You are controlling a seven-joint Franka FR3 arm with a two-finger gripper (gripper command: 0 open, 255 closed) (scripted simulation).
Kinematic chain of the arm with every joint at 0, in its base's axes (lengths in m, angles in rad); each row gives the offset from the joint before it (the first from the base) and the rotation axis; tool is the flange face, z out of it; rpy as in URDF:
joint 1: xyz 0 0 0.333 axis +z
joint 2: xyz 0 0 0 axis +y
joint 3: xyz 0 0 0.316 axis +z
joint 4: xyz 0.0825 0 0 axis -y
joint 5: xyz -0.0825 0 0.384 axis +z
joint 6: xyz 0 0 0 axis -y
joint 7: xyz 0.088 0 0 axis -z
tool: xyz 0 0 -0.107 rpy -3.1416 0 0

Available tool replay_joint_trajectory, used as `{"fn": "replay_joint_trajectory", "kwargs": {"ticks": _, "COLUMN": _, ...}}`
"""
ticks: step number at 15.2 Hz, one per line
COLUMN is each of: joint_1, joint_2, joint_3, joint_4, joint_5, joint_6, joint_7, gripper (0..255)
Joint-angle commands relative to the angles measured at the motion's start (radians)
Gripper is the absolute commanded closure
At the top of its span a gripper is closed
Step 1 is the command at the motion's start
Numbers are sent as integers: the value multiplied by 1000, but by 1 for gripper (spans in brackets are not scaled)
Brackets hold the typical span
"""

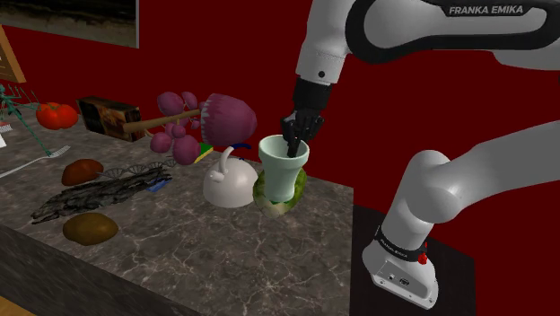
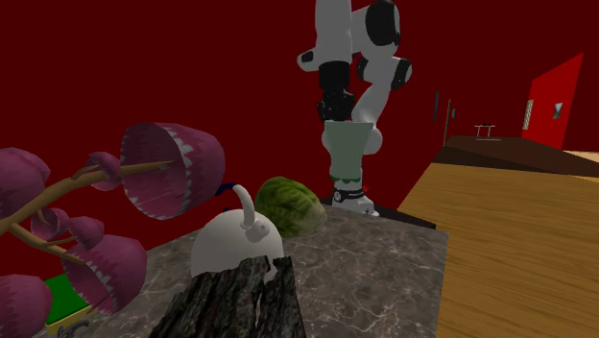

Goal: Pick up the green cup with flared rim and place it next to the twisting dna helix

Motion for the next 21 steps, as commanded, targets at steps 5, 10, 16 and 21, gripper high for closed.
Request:
{"fn": "replay_joint_trajectory", "kwargs": {"ticks": 5, "joint_1": -6, "joint_2": 5, "joint_3": -16, "joint_4": 81, "joint_5": -16, "joint_6": -76, "joint_7": 10, "gripper": 255}}
{"fn": "replay_joint_trajectory", "kwargs": {"ticks": 10, "joint_1": -29, "joint_2": 93, "joint_3": -13, "joint_4": 163, "joint_5": -34, "joint_6": -70, "joint_7": 7, "gripper": 255}}
{"fn": "replay_joint_trajectory", "kwargs": {"ticks": 16, "joint_1": -83, "joint_2": 338, "joint_3": 16, "joint_4": 338, "joint_5": -84, "joint_6": -1, "joint_7": 8, "gripper": 255}}
{"fn": "replay_joint_trajectory", "kwargs": {"ticks": 21, "joint_1": -115, "joint_2": 545, "joint_3": 42, "joint_4": 518, "joint_5": -145, "joint_6": 23, "joint_7": 29, "gripper": 255}}
